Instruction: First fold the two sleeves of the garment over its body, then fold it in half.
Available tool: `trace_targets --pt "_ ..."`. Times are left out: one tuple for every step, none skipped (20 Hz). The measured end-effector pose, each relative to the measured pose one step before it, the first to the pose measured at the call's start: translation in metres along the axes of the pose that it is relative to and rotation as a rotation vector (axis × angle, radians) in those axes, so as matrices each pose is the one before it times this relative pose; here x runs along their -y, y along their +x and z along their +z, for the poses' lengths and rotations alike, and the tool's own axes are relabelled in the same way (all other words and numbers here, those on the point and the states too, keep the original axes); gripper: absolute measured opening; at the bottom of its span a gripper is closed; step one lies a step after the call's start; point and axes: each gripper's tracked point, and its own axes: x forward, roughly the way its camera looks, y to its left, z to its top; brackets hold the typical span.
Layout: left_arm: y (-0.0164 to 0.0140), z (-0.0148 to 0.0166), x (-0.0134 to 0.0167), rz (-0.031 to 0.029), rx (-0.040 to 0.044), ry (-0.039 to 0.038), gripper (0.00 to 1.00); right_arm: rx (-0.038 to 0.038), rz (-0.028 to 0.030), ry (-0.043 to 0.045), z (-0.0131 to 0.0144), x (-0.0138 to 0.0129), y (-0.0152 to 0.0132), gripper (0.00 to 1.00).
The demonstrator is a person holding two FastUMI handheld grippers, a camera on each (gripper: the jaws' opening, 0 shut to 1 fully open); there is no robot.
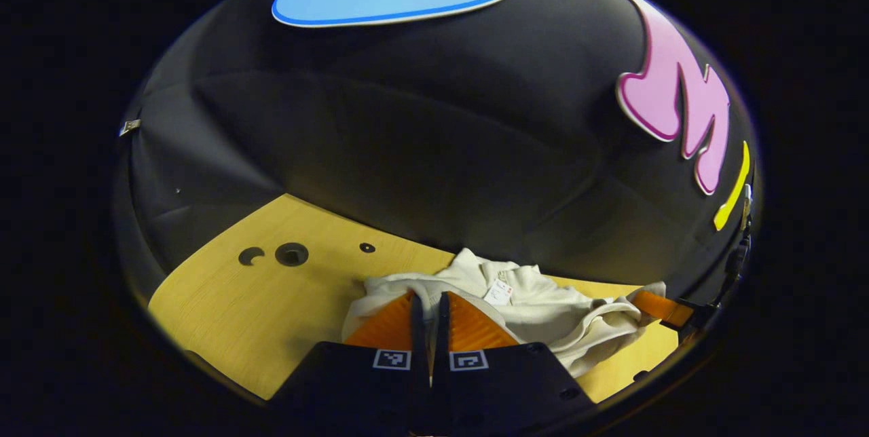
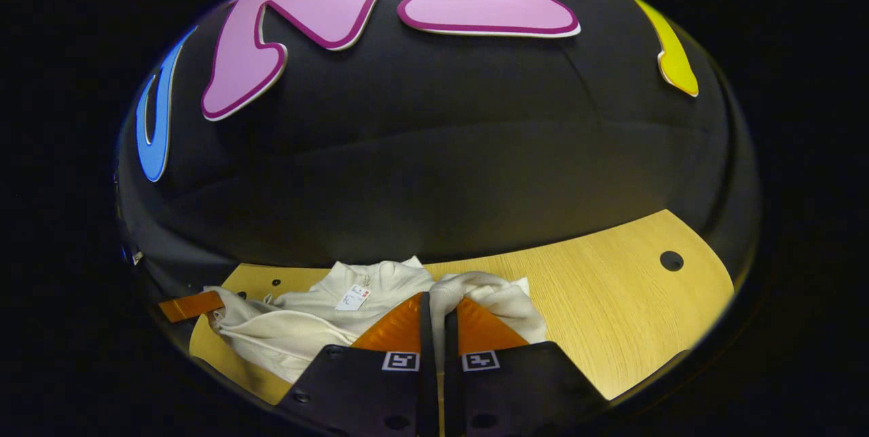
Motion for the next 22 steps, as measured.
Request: trace_targets --pt "0.01090 -0.00100 -0.00304 0.00687 -0.00637 0.00173 0.06 -0.00049 -0.00825 -0.01318 -0.00154 0.00058 0.00800 0.08" --pt "0.00932 -0.00127 -0.00318 0.00837 -0.00210 0.01526 0.06 0.00222 -0.01357 -0.01313 -0.00243 0.00228 0.00794 0.07" --pt "0.01096 -0.00277 -0.00433 0.00921 -0.00394 0.02978 0.06 0.00055 -0.00831 -0.00806 -0.00230 0.00121 0.00837 0.07" --pt "0.00953 -0.00325 -0.00302 0.00696 -0.00583 0.03332 0.06 -0.00249 -0.00812 -0.00460 -0.00364 0.00140 0.00672 0.07" --pt "0.00754 -0.00347 -0.00053 0.00564 -0.00627 0.02937 0.06 -0.00036 0.00182 0.00138 -0.00339 -0.00282 0.00267 0.07" --pt "0.00285 -0.00377 0.00135 0.00319 -0.01215 0.02853 0.06 0.00415 0.00400 -0.00646 -0.00157 -0.00170 0.00138 0.08" --pt "0.00162 -0.00402 -0.00153 0.00530 -0.01008 0.02399 0.09 0.00336 -0.00043 -0.01446 -0.00189 0.00010 0.00236 0.10" --pt "-0.00035 -0.00074 -0.00183 0.00897 -0.00006 0.01268 0.15 0.00474 0.00495 -0.01597 -0.00025 -0.00174 0.00030 0.16" --pt "0.00059 0.00258 0.00178 -0.00329 0.00492 -0.00343 0.16 -0.00015 0.00146 -0.01355 0.00250 -0.00088 -0.00442 0.17" --pt "-0.00283 0.00478 0.00203 -0.01036 0.01266 -0.01365 0.20 -0.00074 0.01362 -0.00500 -0.00068 -0.00313 -0.00168 0.28" --pt "-0.00065 0.00627 0.00072 -0.00989 0.01174 -0.00962 0.30 -0.00373 0.00275 -0.00260 -0.00064 -0.00115 -0.00139 0.33" --pt "-0.00600 0.00387 0.00071 -0.00255 0.01172 0.00113 0.40 0.00940 0.00265 0.00677 0.00222 -0.00205 -0.00434 0.38" --pt "-0.00341 0.00605 -0.00358 0.01359 0.01419 0.01284 0.50 0.01335 0.00394 0.01182 0.00484 -0.00200 -0.00522 0.41" --pt "-0.00597 0.00927 -0.00547 0.02225 0.01685 0.01818 0.62 0.00949 0.00470 0.00920 0.00417 -0.00186 -0.00641 0.55" --pt "-0.00618 0.00947 -0.00515 0.01663 0.01909 0.01252 0.75 0.01508 -0.00271 0.00095 0.00668 0.00042 -0.00738 0.64" --pt "-0.01030 0.01191 -0.00106 0.00076 0.01837 0.00317 0.87 0.01591 -0.01270 -0.00675 0.00867 0.00323 -0.00673 0.88" --pt "-0.01095 0.00986 -0.00066 -0.00650 0.01777 -0.00590 0.97 0.01440 -0.00414 -0.00547 0.00609 0.00110 -0.00309 0.95" --pt "-0.00965 0.00952 -0.00170 -0.00445 0.01517 -0.00442 0.97 0.01356 -0.00336 -0.00017 0.01172 -0.00043 -0.01080 1.00" --pt "-0.01009 0.00945 -0.00195 -0.00309 0.01327 -0.00110 0.97 0.01269 -0.00575 -0.00075 0.00984 0.00007 -0.00809 0.99" --pt "-0.01203 0.00925 0.00019 -0.00696 0.00848 0.00070 0.97 0.01021 -0.00545 0.00190 0.00955 0.00137 -0.00727 0.99" --pt "-0.01268 0.00771 0.00028 -0.00530 0.00765 0.00171 0.97 0.00567 -0.01325 -0.00335 0.00857 0.00210 -0.01054 0.99" --pt "-0.01245 0.01042 -0.00107 -0.00204 0.01080 -0.00037 0.97 0.00957 -0.01606 -0.00997 0.00888 0.00385 -0.01280 0.98"
